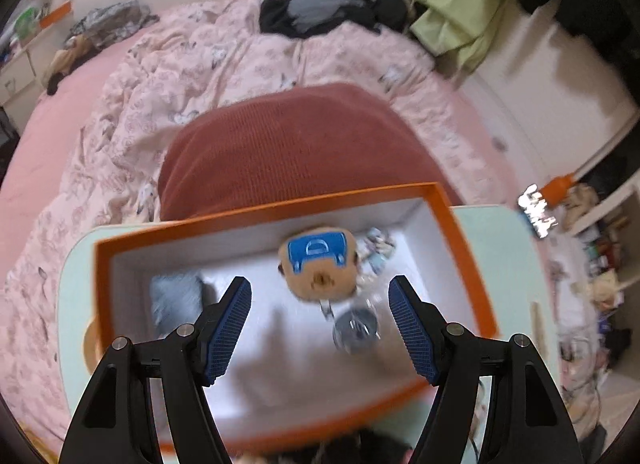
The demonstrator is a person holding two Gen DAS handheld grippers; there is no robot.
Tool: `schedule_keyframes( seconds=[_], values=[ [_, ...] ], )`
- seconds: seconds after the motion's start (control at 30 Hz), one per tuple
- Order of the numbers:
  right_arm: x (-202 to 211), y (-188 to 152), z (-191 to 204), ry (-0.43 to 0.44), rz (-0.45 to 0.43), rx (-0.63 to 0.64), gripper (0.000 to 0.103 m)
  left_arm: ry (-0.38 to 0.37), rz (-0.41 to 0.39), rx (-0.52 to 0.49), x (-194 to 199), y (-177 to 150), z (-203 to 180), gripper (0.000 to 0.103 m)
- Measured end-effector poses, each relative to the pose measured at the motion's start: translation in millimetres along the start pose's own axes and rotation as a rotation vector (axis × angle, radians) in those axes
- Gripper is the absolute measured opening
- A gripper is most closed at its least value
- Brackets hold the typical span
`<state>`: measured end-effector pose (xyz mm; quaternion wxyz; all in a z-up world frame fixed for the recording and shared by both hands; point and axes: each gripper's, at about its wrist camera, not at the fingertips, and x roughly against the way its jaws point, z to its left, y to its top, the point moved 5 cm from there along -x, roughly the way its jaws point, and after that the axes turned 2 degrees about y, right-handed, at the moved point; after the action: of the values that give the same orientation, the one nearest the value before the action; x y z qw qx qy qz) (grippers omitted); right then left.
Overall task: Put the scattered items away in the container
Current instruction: 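Lift the pompom out of the box and set it on the table, then grasp the bear keychain with blue cap in the box with left gripper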
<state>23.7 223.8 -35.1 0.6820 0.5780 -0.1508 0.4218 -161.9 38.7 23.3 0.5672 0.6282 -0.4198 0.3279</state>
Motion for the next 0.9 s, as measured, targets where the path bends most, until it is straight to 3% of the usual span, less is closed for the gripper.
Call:
schedule_keyframes(
  seconds=[0.13,0.2,0.23,0.43,0.53,0.7,0.9],
  values=[
    [1.7,-1.0,1.5,0.001,0.0,0.0,0.077,0.037,0.069,0.024,-31.2,7.8,-0.6,0.07],
    [2.0,-1.8,2.6,0.0,0.0,0.0,0.077,0.048,0.093,0.033,-42.9,8.5,1.1,0.053],
    [2.2,-1.9,2.4,0.001,-0.001,0.0,0.077,0.045,0.1,0.037,-46.8,7.8,1.6,0.05],
    [1.7,0.5,4.0,0.003,0.002,0.0,0.077,0.015,0.041,0.051,-35.4,8.3,7.6,0.045],
    [1.7,1.1,4.1,0.002,0.003,0.0,0.077,0.006,-0.015,0.038,-14.0,11.6,8.4,0.044],
    [1.8,1.3,3.4,0.004,0.004,0.0,0.077,-0.094,-0.155,0.028,57.7,12.0,12.6,0.044],
    [1.5,2.0,3.7,0.004,0.004,0.0,0.077,-0.21,-0.236,-0.055,123.5,-26.6,14.1,0.045]
  ],
)
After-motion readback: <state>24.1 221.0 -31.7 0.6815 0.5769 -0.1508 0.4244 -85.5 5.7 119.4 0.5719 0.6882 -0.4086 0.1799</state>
